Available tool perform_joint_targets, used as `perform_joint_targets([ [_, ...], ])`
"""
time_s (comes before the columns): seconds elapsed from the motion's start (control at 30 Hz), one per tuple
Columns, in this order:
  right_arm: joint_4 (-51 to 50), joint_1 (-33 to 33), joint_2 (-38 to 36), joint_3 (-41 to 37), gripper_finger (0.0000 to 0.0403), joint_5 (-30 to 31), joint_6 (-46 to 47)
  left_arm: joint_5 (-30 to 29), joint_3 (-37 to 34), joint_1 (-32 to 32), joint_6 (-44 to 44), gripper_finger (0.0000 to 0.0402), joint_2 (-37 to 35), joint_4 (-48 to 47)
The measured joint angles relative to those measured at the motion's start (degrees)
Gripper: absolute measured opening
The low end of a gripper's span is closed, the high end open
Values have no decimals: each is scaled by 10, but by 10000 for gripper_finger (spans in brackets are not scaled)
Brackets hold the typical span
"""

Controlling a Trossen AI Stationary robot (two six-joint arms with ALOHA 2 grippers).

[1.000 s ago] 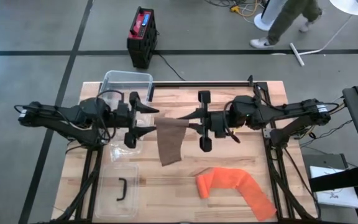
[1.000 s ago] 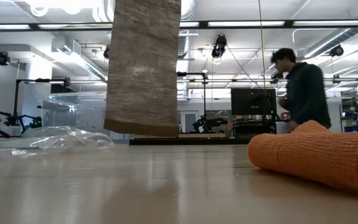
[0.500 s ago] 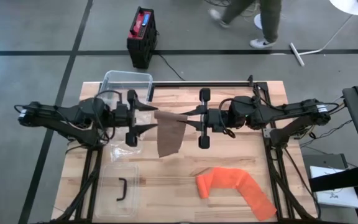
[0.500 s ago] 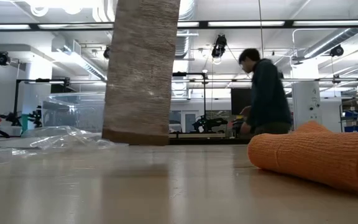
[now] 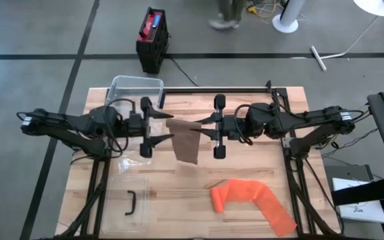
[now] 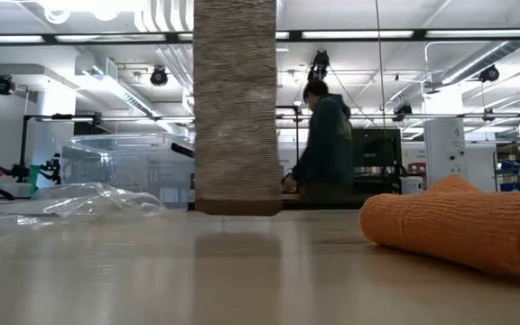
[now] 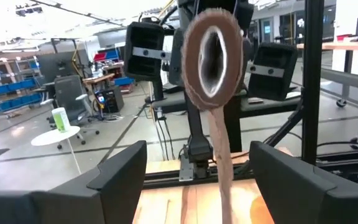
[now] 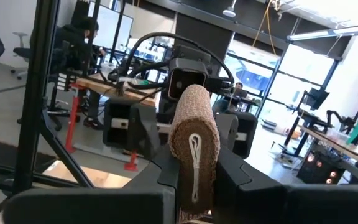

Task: Roll bandage
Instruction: Roll the brown bandage

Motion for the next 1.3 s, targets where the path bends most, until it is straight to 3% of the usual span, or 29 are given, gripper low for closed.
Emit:
perform_joint_targets([
  [0.17, -1, 0, 0, 0, 39, 0, 12, -4, 0, 0, 11, 285, 22, 35],
  [0.27, 0, 0, 0, 0, 39, 0, 12, -5, 0, 1, 20, 253, 27, 36],
  [0.33, -1, 0, 0, 0, 39, 0, 10, -5, 0, 1, 20, 206, 27, 36],
  [0.47, -1, 0, 0, 0, 39, 0, 6, -5, 0, 3, 21, 59, 31, 45],
  [0.53, -1, 0, 0, 0, 39, 0, 7, -5, 0, 4, 15, 18, 32, 51],
  [1.3, -35, 0, -16, -3, 39, -46, 1, -4, 0, 2, -9, 0, -27, -9],
])
